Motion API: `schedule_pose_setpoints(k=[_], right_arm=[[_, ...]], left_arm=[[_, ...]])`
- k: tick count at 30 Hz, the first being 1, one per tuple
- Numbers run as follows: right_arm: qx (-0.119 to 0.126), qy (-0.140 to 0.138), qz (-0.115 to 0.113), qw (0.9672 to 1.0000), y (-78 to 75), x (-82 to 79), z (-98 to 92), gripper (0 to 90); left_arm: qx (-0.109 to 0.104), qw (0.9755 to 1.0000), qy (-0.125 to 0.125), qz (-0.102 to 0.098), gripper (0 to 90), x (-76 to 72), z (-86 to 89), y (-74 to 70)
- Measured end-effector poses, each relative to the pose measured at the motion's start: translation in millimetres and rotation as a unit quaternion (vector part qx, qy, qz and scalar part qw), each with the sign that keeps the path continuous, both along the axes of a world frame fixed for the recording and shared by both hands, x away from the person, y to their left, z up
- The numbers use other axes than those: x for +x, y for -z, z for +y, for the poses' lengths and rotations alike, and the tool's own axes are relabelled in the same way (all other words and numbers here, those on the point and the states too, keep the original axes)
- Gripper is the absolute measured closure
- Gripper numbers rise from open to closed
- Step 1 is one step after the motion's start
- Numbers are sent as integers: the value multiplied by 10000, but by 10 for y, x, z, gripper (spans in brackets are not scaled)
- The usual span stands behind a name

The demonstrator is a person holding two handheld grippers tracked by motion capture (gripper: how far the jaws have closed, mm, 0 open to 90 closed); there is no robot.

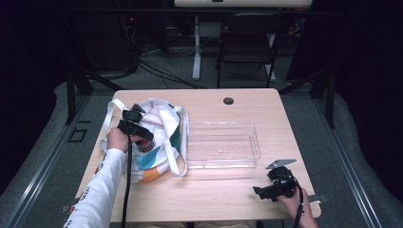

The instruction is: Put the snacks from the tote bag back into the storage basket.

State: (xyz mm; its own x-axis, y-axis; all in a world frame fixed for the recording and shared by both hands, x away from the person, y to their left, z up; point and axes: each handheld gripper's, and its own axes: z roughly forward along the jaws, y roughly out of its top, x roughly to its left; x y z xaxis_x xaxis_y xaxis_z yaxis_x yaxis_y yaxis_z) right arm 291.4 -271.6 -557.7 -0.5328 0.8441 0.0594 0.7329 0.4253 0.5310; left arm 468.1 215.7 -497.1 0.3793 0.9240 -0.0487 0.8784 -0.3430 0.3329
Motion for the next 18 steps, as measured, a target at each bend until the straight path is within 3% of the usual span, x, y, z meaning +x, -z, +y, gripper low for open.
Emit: schedule_pose_setpoints(k=[11,18], right_arm=[[-31,-35,16,10000,-4,1,-4,56],[16,-18,-4,10000,-3,0,1,56]], left_arm=[[156,9999,13,49,249,-2,-20,59],[186,9998,51,11,254,-10,-29,65]])
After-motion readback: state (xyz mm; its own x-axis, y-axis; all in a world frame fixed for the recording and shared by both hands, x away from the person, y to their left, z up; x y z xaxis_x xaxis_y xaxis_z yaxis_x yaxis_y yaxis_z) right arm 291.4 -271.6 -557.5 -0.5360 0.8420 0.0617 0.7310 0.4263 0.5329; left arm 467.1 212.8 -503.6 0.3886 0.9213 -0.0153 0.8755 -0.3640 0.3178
